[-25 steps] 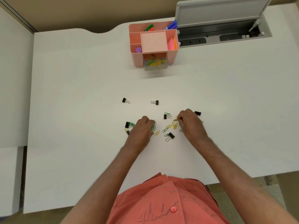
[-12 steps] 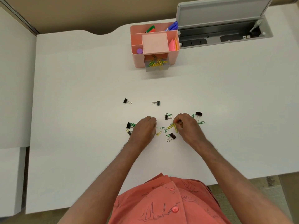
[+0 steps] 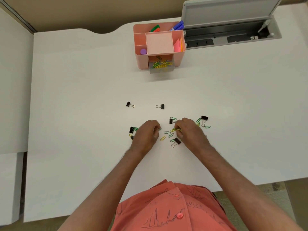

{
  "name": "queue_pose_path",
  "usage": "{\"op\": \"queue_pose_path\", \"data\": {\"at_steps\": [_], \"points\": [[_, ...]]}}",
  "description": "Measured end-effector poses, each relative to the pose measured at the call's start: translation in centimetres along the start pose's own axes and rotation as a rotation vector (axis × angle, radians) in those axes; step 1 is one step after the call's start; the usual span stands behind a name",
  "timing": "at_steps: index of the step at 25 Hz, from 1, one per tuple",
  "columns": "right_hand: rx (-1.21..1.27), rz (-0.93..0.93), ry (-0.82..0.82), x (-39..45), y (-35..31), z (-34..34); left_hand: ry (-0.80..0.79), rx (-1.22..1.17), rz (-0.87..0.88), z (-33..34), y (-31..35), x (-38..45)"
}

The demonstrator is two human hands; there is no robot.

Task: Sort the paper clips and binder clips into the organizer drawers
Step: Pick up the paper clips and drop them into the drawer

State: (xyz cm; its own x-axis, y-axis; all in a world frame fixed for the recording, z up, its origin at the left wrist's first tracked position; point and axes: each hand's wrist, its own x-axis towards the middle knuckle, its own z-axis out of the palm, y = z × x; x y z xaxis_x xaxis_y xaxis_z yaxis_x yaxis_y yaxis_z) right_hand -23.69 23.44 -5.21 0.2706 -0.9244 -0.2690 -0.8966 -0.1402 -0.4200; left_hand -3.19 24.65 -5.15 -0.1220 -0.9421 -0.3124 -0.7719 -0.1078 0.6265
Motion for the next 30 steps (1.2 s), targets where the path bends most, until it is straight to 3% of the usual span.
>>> {"op": "queue_pose_path", "data": {"at_steps": [4,7,10,13,16,21,27,30], "points": [[0.035,0.019,-0.026,0.5,-0.2,-0.8,0.011,-0.193,-0.118,-0.3,0.3,-0.2],[0.392,0.185,-0.032,1.6,-1.0,-3.7,0.032,-0.374,-0.225,-0.9,0.6,-0.2],[0.592,0.174,0.095,4.8,-2.7,-8.4,0.107,-0.427,-0.254,-2.4,0.9,0.4],[0.559,0.032,0.257,10.4,-5.0,-12.1,0.196,-0.440,-0.234,-4.7,1.7,1.6],[0.322,-0.100,0.314,16.7,-6.3,-12.8,0.265,-0.461,-0.194,-6.9,2.5,3.1],[-0.084,-0.159,0.244,22.0,-6.2,-11.1,0.374,-0.437,-0.106,-9.6,3.3,6.5],[0.323,-0.069,0.459,18.0,-3.9,-10.7,0.471,-0.183,-0.037,-11.5,5.4,13.9],[0.394,0.004,0.439,13.4,-2.4,-9.4,0.497,0.076,0.002,-11.4,6.5,17.5]]}}
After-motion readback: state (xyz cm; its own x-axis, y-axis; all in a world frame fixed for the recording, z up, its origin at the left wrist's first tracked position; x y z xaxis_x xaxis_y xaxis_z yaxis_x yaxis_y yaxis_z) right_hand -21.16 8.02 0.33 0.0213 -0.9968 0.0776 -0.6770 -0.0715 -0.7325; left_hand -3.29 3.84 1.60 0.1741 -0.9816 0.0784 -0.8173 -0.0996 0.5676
